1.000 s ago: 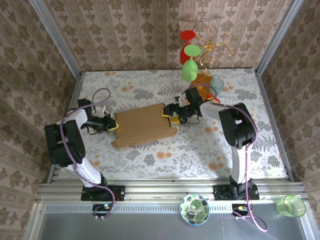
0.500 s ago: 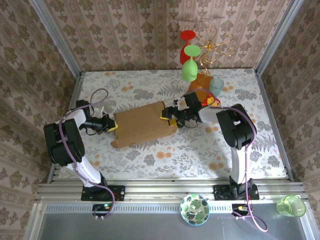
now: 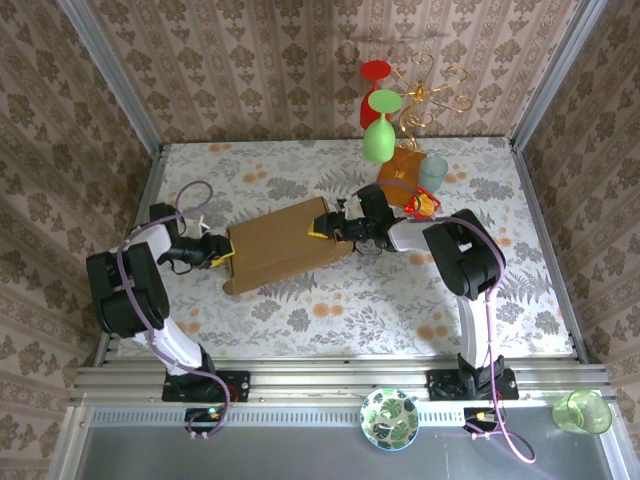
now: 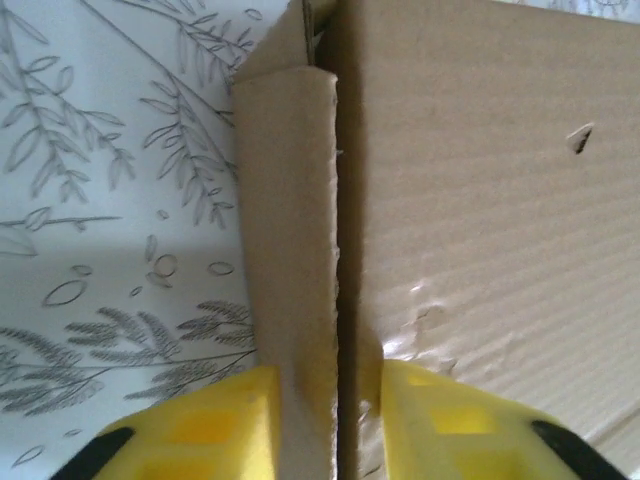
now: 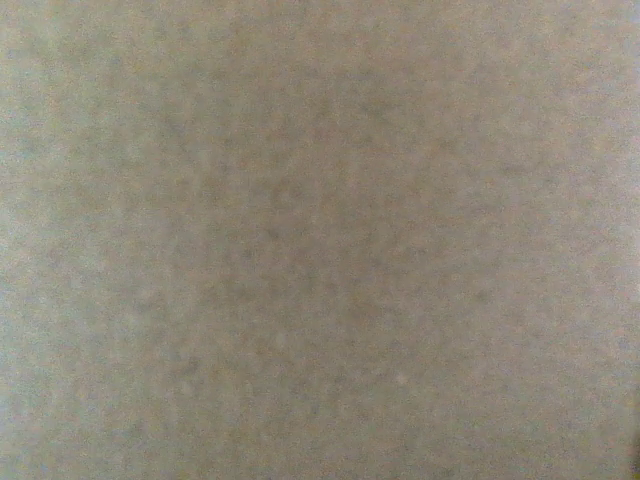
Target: Fold the paper box
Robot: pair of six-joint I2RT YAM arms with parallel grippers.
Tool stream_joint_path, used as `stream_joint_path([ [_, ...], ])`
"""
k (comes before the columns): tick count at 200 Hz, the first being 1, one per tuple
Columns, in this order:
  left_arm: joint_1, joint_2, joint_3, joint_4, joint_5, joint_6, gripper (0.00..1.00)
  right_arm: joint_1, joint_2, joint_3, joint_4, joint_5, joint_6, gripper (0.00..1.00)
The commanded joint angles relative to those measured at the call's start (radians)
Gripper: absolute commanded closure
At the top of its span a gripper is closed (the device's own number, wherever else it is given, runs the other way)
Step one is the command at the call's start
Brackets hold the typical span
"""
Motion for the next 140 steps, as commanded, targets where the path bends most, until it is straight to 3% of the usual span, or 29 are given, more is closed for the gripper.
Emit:
stream_joint_path([
  [1, 0.032, -0.124, -0.045, 0.082, -0.117, -0.282, 0.51, -0.015, -0.047, -0.028, 0.031, 0.005, 0.162, 0.41],
  [21, 0.039, -0.282, -0.131, 0.248, -0.171, -0.588, 0.39, -0.035, -0.064, -0.032, -0.016, -0.006, 0.287, 0.44],
  [40, 0.046, -0.355, -0.17, 0.318, -0.206, -0.8, 0.36, -0.051, -0.069, -0.02, -0.106, -0.051, 0.415, 0.45],
  [54, 0.057, -0.318, -0.13, 0.26, -0.137, -0.834, 0.34, -0.061, -0.106, -0.044, -0.128, -0.053, 0.492, 0.45],
  [75, 0.059, -0.238, -0.072, 0.127, 0.012, -0.794, 0.27, -0.08, -0.186, -0.067, -0.296, -0.045, 0.523, 0.46],
  [86, 0.052, -0.233, -0.089, 0.094, 0.033, -0.825, 0.27, -0.091, -0.219, -0.083, -0.36, -0.052, 0.541, 0.46],
  [110, 0.007, -0.274, -0.18, 0.193, 0.057, -0.975, 0.25, -0.112, -0.261, -0.144, -0.361, -0.091, 0.625, 0.46],
  [140, -0.094, -0.254, -0.227, 0.297, 0.067, -1.179, 0.2, -0.132, -0.264, -0.149, -0.456, -0.135, 0.573, 0.46],
])
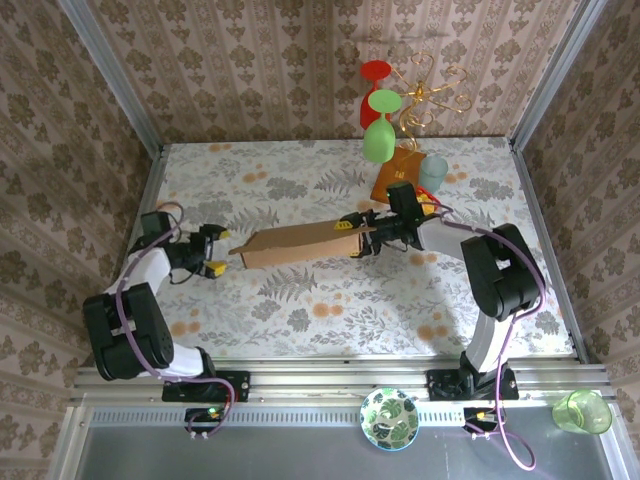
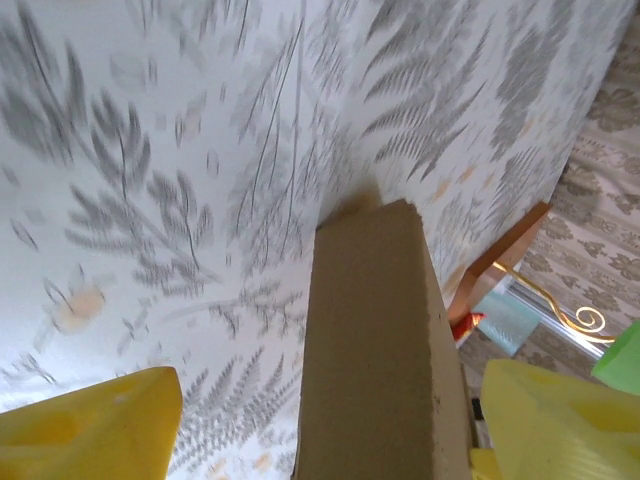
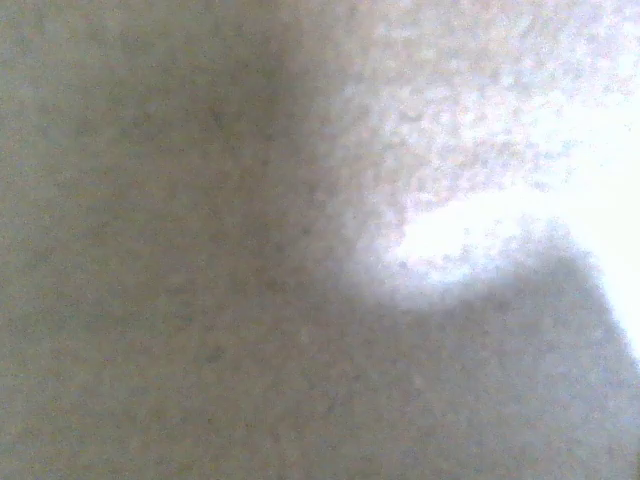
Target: Fold the paper box
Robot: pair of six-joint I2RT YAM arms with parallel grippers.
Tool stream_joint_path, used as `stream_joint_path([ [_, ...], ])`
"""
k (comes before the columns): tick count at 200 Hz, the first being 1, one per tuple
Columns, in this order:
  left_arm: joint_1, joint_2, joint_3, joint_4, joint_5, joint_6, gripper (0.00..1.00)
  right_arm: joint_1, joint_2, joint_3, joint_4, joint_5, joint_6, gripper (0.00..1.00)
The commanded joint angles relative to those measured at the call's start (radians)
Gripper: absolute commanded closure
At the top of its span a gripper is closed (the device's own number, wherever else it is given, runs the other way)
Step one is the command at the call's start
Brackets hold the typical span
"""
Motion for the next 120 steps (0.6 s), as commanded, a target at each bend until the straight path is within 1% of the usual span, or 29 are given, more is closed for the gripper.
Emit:
stream_joint_path([
  [1, -0.068, 0.006, -0.03, 0.091, 0.055, -0.219, 0.2, -0.014, -0.009, -0.024, -0.151, -0.055, 0.02, 0.46],
  [23, -0.132, 0.038, -0.042, 0.105, 0.066, -0.317, 0.2, -0.028, -0.001, -0.025, -0.154, -0.066, 0.023, 0.46],
  [40, -0.157, 0.054, -0.089, 0.184, 0.093, -0.427, 0.2, -0.034, 0.011, -0.013, -0.174, -0.069, 0.013, 0.46],
  [72, -0.205, 0.083, -0.14, 0.38, 0.095, -0.605, 0.2, -0.034, 0.029, -0.014, -0.178, -0.075, 0.01, 0.47],
  [104, -0.268, 0.113, -0.13, 0.448, 0.087, -0.677, 0.22, -0.034, 0.048, -0.017, -0.166, -0.077, 0.012, 0.47],
  [120, -0.294, 0.121, -0.142, 0.491, 0.081, -0.718, 0.26, -0.036, 0.058, -0.014, -0.157, -0.076, 0.017, 0.47],
])
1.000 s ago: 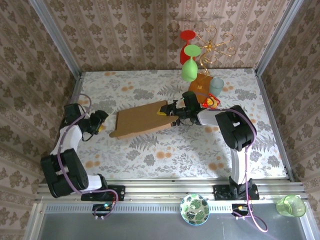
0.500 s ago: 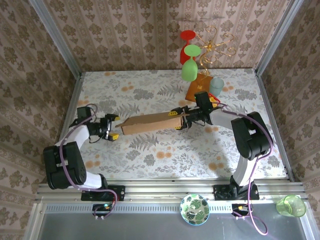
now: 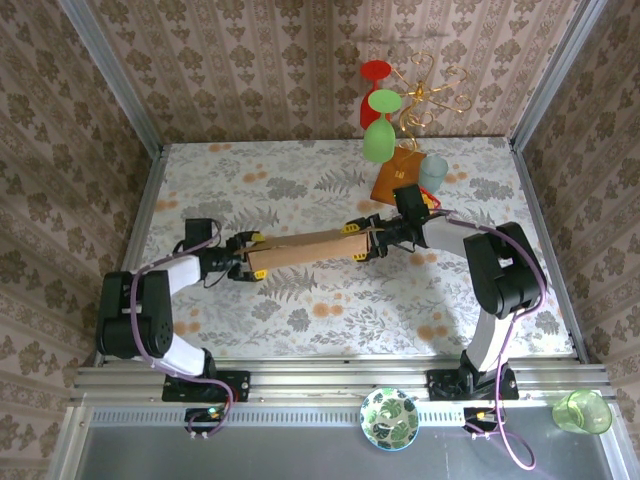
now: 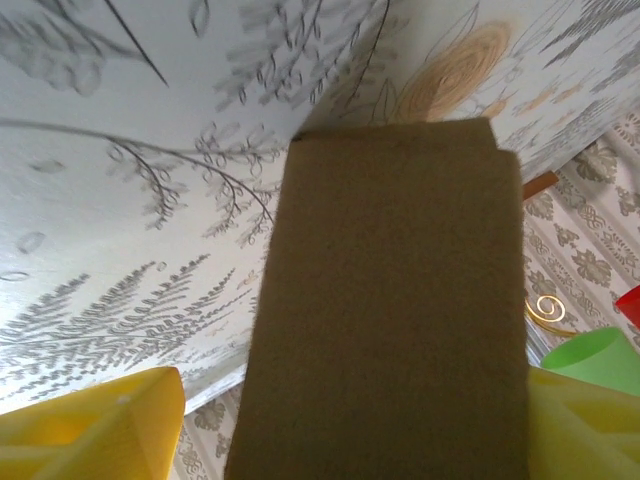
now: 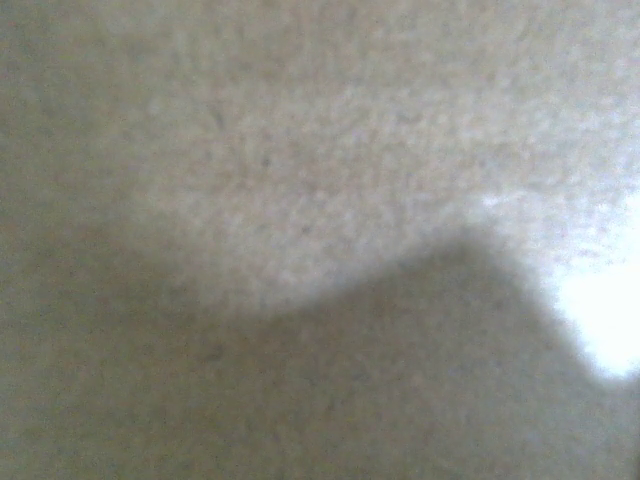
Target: Fold the paper box
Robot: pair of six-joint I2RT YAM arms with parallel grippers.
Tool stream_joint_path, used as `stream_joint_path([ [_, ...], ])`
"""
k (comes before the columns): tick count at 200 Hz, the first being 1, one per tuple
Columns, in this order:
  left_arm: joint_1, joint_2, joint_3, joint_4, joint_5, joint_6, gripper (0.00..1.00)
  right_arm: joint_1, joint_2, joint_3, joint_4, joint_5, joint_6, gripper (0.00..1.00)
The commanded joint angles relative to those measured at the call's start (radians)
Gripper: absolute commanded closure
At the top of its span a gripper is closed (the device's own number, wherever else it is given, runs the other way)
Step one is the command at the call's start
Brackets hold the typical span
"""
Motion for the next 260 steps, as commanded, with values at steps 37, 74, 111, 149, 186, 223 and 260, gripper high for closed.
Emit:
stream_joint_path([
  [37, -0.048, -0.008, -0.055, 0.118, -0.023, -0.172, 0.39, -0.009, 0.055, 0.002, -0.081, 0.012, 0.003, 0.4],
  [74, -0.05, -0.048, -0.053, 0.057, -0.034, -0.203, 0.52, -0.02, 0.039, 0.031, -0.136, 0.031, -0.057, 0.24],
  [111, -0.031, -0.108, -0.023, -0.102, -0.049, -0.2, 0.6, -0.059, -0.041, 0.131, -0.415, 0.116, -0.291, 0.18],
  [149, 0.022, -0.139, 0.034, -0.302, -0.046, -0.145, 0.64, -0.107, -0.145, 0.232, -0.673, 0.225, -0.499, 0.14],
  [186, 0.062, -0.128, 0.061, -0.39, -0.038, -0.115, 0.66, -0.135, -0.228, 0.289, -0.786, 0.353, -0.68, 0.14],
  [223, 0.091, -0.104, 0.089, -0.445, -0.032, -0.082, 0.65, -0.028, -0.376, 0.363, -0.781, 0.675, -1.145, 0.43],
  [260, 0.125, -0.066, 0.137, -0.529, -0.046, 0.002, 0.64, 0.066, -0.499, 0.246, -0.601, 0.738, -1.64, 0.52],
])
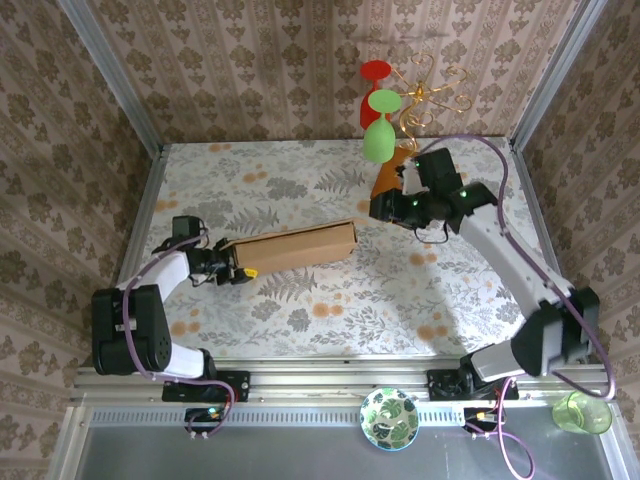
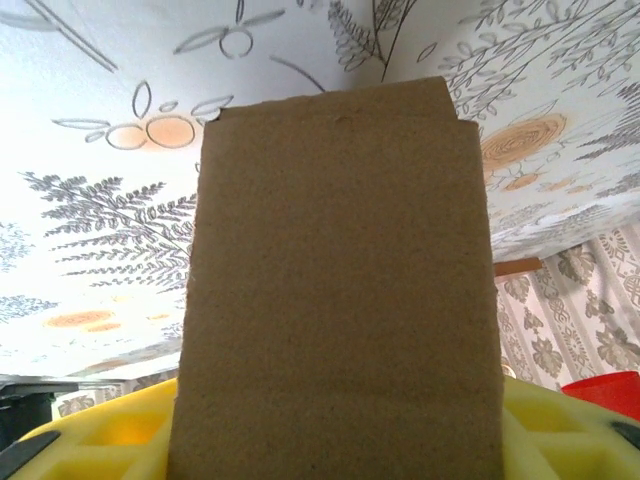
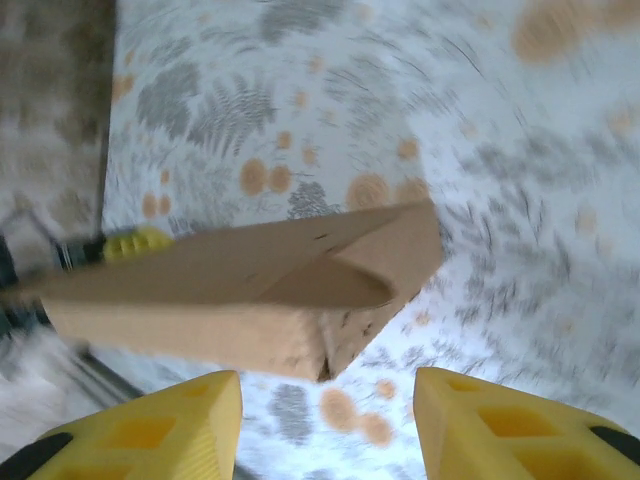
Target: Fold the paper box
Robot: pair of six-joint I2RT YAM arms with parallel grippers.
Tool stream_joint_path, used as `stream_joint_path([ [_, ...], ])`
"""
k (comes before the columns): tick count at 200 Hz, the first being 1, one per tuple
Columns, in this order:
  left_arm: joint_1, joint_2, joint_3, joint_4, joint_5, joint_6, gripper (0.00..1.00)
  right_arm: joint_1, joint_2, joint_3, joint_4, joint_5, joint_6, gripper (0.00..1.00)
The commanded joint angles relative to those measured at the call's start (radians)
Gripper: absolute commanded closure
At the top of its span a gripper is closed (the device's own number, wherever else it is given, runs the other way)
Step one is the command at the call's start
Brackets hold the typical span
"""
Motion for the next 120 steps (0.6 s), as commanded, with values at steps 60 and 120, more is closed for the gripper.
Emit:
stream_joint_path([
  [60, 0.044, 0.11, 0.116, -0.179, -0.015, 0.145, 0.64, 0.035, 0.102, 0.052, -0.046, 0.028, -0.817, 0.51],
  [120, 0.072, 0.182, 0.174, -0.247, -0.01, 0.209, 0.67, 0.092, 0.232, 0.202, -0.151, 0.035, -0.839, 0.59],
])
